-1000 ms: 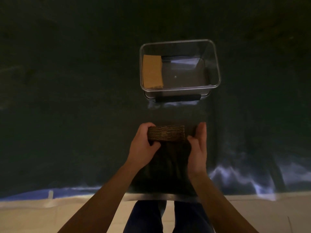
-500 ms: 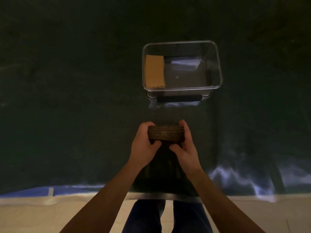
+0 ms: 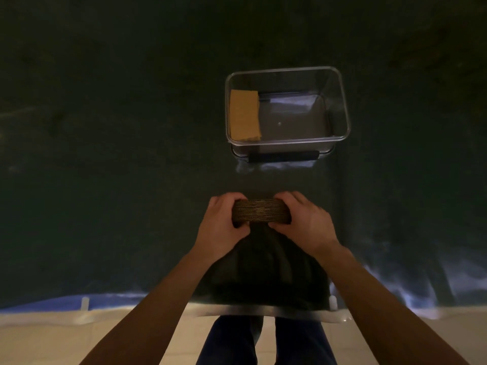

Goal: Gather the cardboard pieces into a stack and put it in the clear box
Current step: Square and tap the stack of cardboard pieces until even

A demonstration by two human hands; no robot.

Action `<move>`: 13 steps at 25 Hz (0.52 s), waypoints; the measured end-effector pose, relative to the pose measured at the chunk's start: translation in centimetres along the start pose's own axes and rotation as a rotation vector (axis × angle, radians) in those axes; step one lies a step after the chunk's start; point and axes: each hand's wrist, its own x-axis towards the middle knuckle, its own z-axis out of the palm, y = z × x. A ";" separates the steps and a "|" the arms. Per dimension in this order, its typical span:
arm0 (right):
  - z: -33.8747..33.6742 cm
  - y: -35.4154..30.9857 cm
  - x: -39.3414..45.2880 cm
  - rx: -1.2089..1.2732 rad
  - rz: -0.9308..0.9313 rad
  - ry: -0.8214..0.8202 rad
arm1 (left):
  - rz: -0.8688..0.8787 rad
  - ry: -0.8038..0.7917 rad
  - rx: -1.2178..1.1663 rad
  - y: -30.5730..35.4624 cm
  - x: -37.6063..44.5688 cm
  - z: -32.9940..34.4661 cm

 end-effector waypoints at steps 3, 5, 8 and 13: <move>0.0 0.4 0.3 0.026 -0.043 0.014 | -0.010 -0.034 0.041 0.2 0.6 -0.9; -0.1 0.5 0.1 0.019 -0.075 0.074 | 0.015 -0.027 -0.024 0.3 0.7 -1.4; 0.1 0.2 -0.1 0.014 -0.082 0.099 | 0.050 -0.010 -0.069 0.0 0.4 -2.0; 0.7 -0.2 0.3 0.070 -0.013 -0.019 | -0.067 -0.068 -0.123 -0.5 0.4 -1.7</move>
